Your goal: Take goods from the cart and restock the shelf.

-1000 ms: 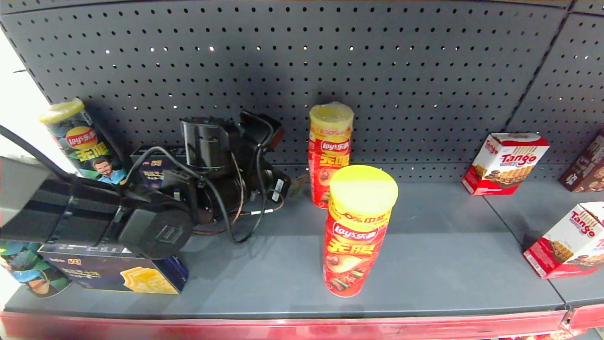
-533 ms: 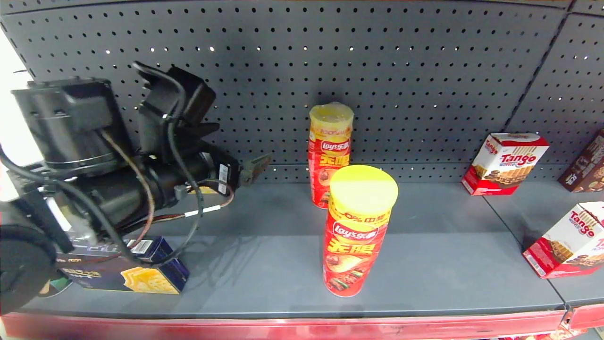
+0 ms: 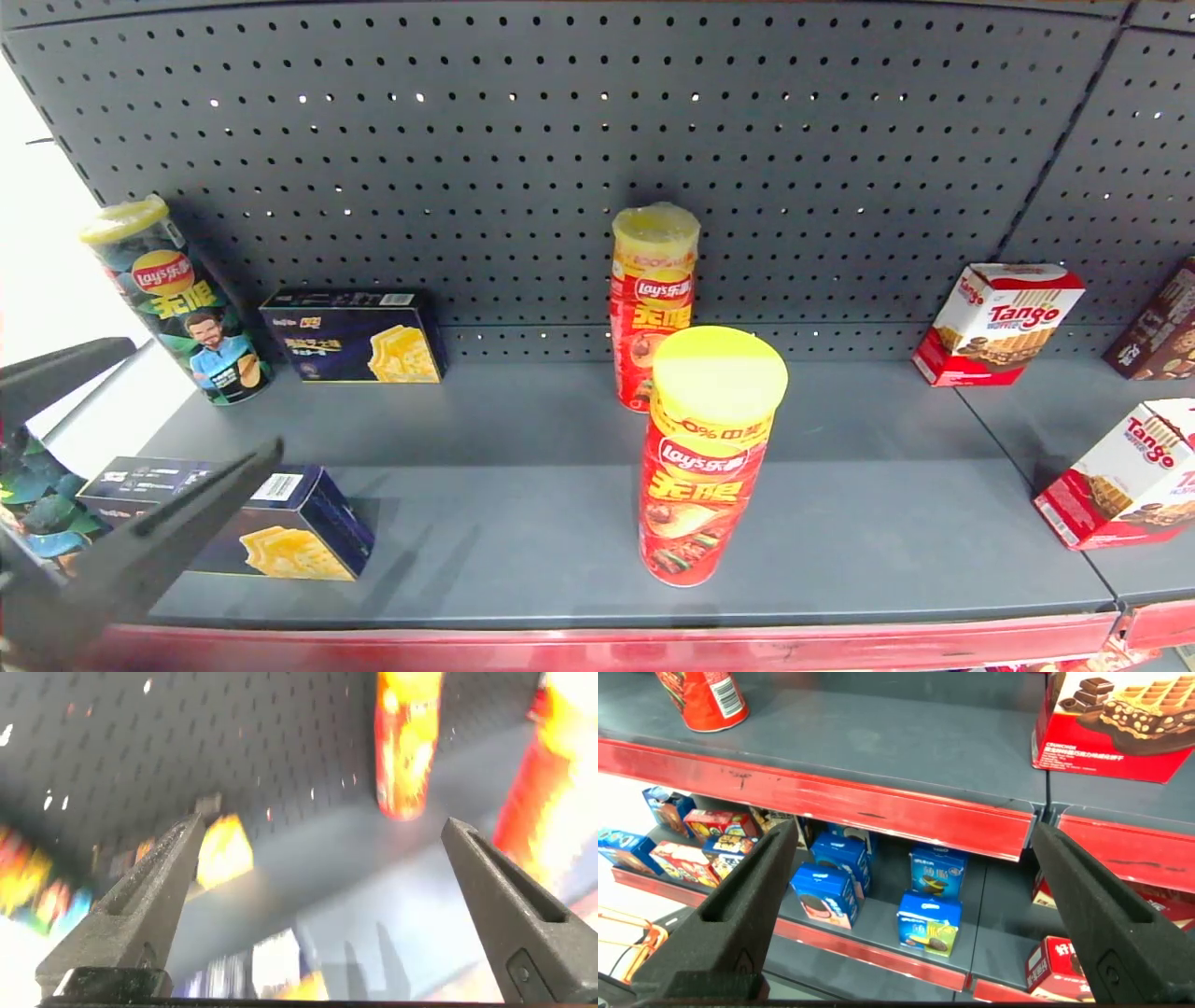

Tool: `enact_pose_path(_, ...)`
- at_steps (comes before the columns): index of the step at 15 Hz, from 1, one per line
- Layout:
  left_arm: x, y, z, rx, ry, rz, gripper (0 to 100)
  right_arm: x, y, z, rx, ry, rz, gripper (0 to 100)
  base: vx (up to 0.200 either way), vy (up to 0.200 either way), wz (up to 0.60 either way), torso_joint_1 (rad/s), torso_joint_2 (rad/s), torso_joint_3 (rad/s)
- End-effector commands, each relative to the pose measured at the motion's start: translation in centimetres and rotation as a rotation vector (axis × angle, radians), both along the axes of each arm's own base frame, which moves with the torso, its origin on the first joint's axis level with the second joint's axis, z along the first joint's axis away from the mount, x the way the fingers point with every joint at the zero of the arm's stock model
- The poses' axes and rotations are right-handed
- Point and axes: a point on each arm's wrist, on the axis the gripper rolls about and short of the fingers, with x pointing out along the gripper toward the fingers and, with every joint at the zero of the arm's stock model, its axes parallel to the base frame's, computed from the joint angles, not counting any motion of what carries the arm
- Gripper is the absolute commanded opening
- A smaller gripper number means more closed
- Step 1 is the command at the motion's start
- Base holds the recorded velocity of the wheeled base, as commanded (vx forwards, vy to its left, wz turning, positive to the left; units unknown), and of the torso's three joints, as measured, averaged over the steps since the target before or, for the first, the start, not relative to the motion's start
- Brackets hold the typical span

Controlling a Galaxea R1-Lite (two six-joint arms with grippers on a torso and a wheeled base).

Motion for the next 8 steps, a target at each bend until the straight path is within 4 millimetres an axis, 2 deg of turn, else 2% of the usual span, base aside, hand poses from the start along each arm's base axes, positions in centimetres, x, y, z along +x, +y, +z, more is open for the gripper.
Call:
enact_pose_path(1,-6.5,3.7,-7.6,-0.033,-0.006,0.123,100,0.0,0.0,0.0,-0.001,0.002,0.001,100,0.0,0.0,0.0,0.0,0.0,0.0)
enact_pose_path(3,-8.0,3.8,-10.7,-0.024,-0.028,0.103,100,0.0,0.0,0.0,-0.001,0.0,0.001,100,0.0,0.0,0.0,0.0,0.0,0.0)
enact_pose_path(8,-9.9,3.5,-13.9,0.001,0.011,0.244,100,0.0,0.0,0.0,-0.001,0.0,0.001,100,0.0,0.0,0.0,0.0,0.0,0.0)
